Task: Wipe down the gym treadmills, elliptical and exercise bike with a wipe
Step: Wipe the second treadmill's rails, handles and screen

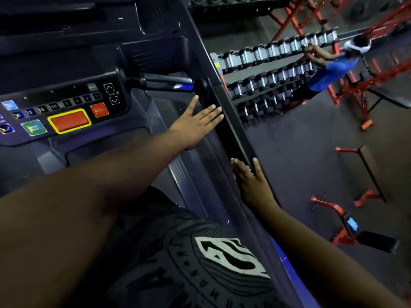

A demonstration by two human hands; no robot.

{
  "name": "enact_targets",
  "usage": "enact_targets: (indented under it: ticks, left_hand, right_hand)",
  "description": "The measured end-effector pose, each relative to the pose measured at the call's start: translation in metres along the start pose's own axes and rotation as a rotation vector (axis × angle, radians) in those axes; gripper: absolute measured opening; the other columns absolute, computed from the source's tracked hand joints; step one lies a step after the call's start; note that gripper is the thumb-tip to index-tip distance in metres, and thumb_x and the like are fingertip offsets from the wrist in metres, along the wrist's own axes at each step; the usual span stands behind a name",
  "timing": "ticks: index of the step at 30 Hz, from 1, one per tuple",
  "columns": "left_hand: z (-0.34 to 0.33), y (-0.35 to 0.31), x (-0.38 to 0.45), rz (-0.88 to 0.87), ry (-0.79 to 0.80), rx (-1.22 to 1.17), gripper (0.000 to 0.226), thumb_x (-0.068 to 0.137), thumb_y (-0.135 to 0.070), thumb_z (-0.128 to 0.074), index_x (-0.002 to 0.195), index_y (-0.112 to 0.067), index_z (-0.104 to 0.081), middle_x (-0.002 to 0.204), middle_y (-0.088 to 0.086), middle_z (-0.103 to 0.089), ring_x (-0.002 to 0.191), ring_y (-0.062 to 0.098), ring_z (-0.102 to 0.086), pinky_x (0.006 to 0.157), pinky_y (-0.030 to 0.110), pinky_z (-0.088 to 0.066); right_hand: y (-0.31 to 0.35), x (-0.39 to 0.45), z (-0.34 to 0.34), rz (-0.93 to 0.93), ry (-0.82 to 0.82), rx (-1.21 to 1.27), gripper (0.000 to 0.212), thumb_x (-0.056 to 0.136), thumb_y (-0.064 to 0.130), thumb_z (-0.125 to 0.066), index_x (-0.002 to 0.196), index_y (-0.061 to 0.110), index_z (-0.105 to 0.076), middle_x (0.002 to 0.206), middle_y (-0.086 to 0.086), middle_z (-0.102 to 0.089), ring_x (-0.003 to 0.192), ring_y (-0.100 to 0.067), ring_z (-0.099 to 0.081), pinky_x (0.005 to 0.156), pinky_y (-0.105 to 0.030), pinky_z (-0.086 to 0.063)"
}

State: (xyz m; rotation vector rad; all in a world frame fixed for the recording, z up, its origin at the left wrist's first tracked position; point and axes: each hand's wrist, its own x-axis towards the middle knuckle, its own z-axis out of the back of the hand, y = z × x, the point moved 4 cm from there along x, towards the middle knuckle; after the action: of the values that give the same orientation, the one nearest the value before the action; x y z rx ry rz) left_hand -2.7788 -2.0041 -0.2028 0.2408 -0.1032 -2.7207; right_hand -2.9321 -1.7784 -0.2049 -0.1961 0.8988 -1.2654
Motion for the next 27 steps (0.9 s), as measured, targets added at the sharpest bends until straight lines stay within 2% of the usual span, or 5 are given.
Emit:
enact_targets:
  ticks: [6,11,16,22,27]
  left_hand:
    - [0.010,0.031,0.015,-0.017,-0.007,0.026,0.097,0.098,-0.021,-0.053,0.159,-0.015,0.022,0.169,0.008,0.020,0.157,0.023,0.012,0.113,0.077,0.006]
    - [0.012,0.059,0.018,0.009,0.056,0.074,0.093,0.099,-0.018,-0.050,0.158,-0.014,0.022,0.169,0.008,0.020,0.157,0.024,0.012,0.114,0.076,0.004]
    - [0.008,0.093,0.017,0.090,0.110,0.086,0.093,0.101,-0.021,-0.052,0.158,-0.013,0.021,0.169,0.008,0.020,0.157,0.024,0.011,0.114,0.077,-0.001]
    - [0.016,0.102,0.020,0.026,0.109,0.078,0.089,0.102,-0.019,-0.046,0.158,-0.012,0.022,0.168,0.009,0.023,0.157,0.024,0.013,0.114,0.078,-0.005]
    - [0.015,0.114,0.029,-0.009,0.104,0.068,0.097,0.101,-0.022,-0.053,0.157,-0.013,0.024,0.167,0.008,0.028,0.157,0.025,0.014,0.115,0.076,-0.005]
  right_hand:
    - [-0.030,-0.003,0.023,-0.173,-0.158,0.173,0.074,0.096,0.020,-0.041,0.163,0.015,-0.010,0.170,-0.006,0.007,0.157,-0.029,0.004,0.116,-0.074,0.000]
    - [-0.016,0.074,0.036,-0.011,-0.008,-0.020,0.061,0.103,0.027,-0.030,0.160,0.008,-0.021,0.169,-0.013,0.001,0.155,-0.031,0.013,0.105,-0.076,0.025]
    - [-0.016,0.094,0.046,0.082,0.109,-0.158,0.060,0.105,0.031,-0.033,0.160,0.013,-0.017,0.169,-0.014,0.007,0.153,-0.034,0.021,0.102,-0.075,0.029]
    - [-0.061,0.103,0.079,-0.133,-0.166,0.039,0.068,0.100,0.026,-0.025,0.162,0.014,0.001,0.169,-0.009,0.015,0.157,-0.029,0.007,0.115,-0.075,0.001]
    - [-0.045,0.171,0.094,0.008,-0.036,-0.133,0.064,0.105,0.041,-0.031,0.161,0.017,-0.014,0.170,-0.011,0.004,0.154,-0.031,0.017,0.102,-0.079,0.025]
